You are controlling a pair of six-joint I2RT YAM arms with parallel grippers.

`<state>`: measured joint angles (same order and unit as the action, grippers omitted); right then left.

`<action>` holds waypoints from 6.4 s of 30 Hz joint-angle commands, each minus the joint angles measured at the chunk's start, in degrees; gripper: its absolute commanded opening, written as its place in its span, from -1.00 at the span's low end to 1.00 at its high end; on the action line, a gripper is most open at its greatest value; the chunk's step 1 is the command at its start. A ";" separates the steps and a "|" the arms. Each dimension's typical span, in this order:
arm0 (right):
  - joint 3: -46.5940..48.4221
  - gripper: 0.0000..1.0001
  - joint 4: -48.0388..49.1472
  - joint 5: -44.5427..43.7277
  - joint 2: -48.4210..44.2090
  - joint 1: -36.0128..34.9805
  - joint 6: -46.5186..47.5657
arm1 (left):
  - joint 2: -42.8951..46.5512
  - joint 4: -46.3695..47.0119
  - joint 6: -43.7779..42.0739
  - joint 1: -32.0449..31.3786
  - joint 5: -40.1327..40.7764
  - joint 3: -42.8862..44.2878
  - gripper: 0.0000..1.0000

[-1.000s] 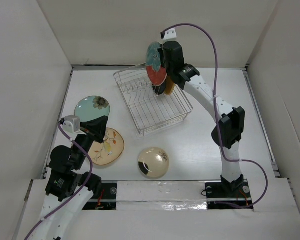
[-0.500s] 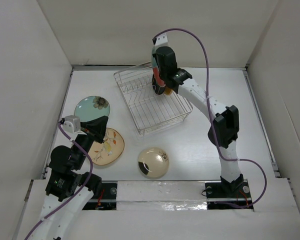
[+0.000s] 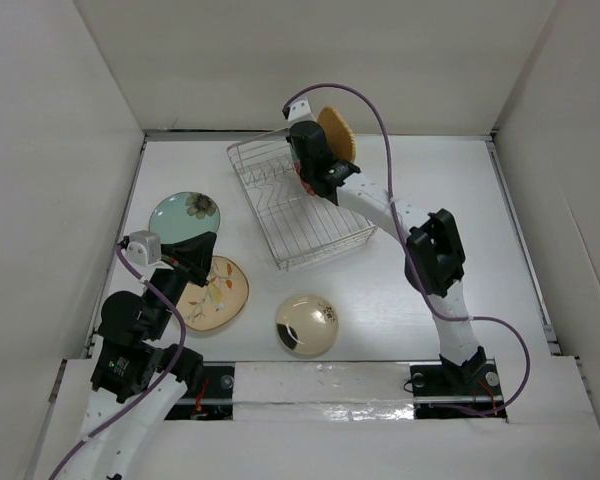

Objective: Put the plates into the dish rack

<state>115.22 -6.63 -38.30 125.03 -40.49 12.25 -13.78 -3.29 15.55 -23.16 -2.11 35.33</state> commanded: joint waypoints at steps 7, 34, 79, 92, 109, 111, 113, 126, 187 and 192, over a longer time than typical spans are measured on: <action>-5.53 -0.46 10.77 -2.91 -6.82 -0.82 -8.20 | -0.46 2.32 -0.43 -0.22 -0.09 0.44 -0.90; -89.45 -0.11 21.74 44.09 -58.42 -0.91 -51.26 | -5.47 2.32 -0.35 -0.22 0.08 0.62 -0.90; -18.40 -1.00 0.04 -1.57 -27.17 -7.67 -11.42 | 0.68 2.76 -0.08 1.01 -2.55 0.44 -0.91; 8.61 -1.00 14.72 -22.07 -0.59 -6.62 18.77 | -0.02 2.59 -0.26 1.01 -2.55 0.44 -0.90; 8.71 -1.00 10.50 -18.83 8.56 -4.95 13.24 | -2.22 2.41 -0.43 1.01 -1.76 0.62 -0.91; 8.53 -1.00 9.98 -18.13 9.43 -4.95 12.10 | -2.39 2.41 -0.52 1.01 -1.67 0.62 -0.91; 8.62 -1.00 8.40 -17.42 9.88 -4.95 9.91 | -2.48 2.41 -0.52 1.01 -1.76 0.62 -0.91; 4.32 -0.70 3.29 -11.45 9.36 -5.48 -2.75 | -2.66 2.23 -0.61 1.01 -1.14 0.62 -0.91; -52.46 -1.00 28.09 13.98 -4.17 -31.76 -94.34 | -0.63 2.15 -0.26 -0.22 -1.32 0.70 -0.79; -58.70 -1.00 28.09 7.21 -14.18 -36.14 -88.82 | -0.63 2.06 -0.26 -0.22 -1.05 0.70 -0.80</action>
<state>59.05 24.97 -24.29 116.31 -73.28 -83.24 -14.33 -3.31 15.51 -23.16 -3.40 35.33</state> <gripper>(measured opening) 0.106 0.099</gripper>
